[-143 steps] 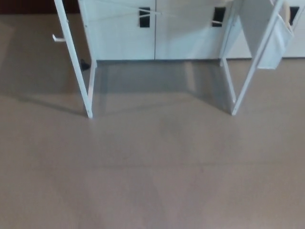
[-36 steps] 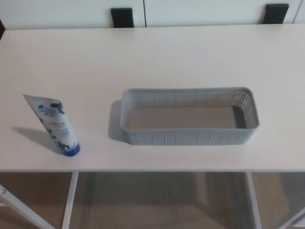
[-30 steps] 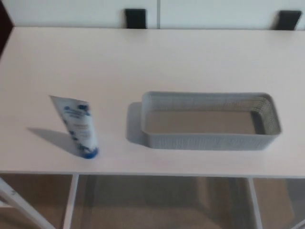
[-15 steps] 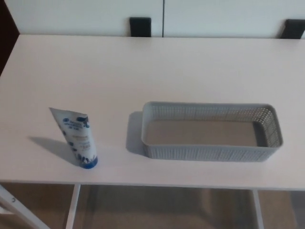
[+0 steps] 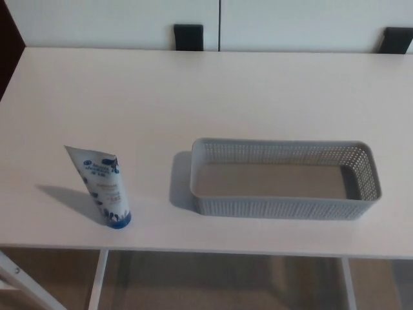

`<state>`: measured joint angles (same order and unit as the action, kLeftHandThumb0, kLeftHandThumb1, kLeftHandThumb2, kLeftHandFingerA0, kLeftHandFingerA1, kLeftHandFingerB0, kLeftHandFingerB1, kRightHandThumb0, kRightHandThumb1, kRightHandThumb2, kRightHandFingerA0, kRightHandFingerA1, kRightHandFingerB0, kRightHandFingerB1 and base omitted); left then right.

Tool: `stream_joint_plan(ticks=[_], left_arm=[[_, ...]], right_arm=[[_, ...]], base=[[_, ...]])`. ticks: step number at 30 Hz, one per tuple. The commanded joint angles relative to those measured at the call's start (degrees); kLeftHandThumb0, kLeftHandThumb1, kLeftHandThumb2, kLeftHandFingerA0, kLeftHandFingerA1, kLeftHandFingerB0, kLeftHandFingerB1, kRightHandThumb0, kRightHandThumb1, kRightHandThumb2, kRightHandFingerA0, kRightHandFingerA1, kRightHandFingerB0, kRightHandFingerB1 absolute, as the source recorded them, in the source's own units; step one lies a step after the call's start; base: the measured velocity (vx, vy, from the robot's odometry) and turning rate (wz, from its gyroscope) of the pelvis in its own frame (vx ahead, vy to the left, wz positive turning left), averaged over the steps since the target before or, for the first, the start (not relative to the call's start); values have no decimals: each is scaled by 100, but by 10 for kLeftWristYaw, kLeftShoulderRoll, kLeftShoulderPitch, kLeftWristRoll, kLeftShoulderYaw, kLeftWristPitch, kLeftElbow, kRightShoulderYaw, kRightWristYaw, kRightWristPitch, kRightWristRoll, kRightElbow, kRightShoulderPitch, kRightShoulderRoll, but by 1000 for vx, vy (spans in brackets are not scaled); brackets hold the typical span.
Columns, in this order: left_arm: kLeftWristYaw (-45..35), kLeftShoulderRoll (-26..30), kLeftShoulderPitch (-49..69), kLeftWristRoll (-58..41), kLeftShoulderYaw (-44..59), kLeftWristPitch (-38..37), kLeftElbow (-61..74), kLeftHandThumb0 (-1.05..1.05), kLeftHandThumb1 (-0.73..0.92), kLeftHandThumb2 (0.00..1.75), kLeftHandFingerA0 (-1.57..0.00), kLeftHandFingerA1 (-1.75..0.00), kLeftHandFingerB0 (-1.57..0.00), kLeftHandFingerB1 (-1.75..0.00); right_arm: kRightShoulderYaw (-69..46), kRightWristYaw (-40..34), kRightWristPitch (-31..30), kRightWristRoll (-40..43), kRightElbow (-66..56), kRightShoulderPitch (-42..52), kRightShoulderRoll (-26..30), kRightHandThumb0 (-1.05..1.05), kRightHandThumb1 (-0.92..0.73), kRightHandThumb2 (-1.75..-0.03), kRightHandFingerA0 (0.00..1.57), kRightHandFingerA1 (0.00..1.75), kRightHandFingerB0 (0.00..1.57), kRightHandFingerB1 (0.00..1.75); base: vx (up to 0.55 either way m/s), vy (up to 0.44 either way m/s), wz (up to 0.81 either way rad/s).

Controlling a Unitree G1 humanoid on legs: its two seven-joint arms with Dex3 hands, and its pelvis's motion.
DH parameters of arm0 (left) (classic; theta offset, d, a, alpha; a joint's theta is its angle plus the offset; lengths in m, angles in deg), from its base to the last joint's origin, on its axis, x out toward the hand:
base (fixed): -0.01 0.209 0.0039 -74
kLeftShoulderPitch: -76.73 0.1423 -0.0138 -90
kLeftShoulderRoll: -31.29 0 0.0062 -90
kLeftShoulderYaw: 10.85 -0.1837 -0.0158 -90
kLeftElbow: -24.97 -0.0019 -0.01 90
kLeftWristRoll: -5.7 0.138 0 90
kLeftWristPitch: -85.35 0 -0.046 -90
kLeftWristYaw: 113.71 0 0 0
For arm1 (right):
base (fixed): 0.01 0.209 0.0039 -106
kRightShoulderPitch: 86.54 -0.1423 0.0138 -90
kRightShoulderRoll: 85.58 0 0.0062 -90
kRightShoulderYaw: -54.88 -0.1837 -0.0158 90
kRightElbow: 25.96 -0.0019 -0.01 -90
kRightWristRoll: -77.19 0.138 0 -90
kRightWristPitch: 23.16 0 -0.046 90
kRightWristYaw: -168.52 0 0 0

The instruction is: The robot walks towards a table in front, picks a shampoo with left hand and puts it in a small grey container

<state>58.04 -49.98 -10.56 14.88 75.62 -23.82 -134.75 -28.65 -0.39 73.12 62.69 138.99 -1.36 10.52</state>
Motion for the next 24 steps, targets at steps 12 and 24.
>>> stream_joint_plan(ticks=[12, 24], left_arm=[[-324, 62, 423, -349, 211, -58, 548, -17, 46, 94, -11, -51, -9, -49], [-514, 87, 494, -631, 467, 46, 774, -22, 34, 86, -3, -49, 0, -47]], right_arm=[[4, 7, -9, -6, 1, -8, 18, -38, -70, -61, 62, 50, 53, 40], [2, 0, -1, -6, 1, 0, 19, -38, -70, -62, 63, 50, 52, 40]], base=[[0, 0, 0], [0, 0, 0]])
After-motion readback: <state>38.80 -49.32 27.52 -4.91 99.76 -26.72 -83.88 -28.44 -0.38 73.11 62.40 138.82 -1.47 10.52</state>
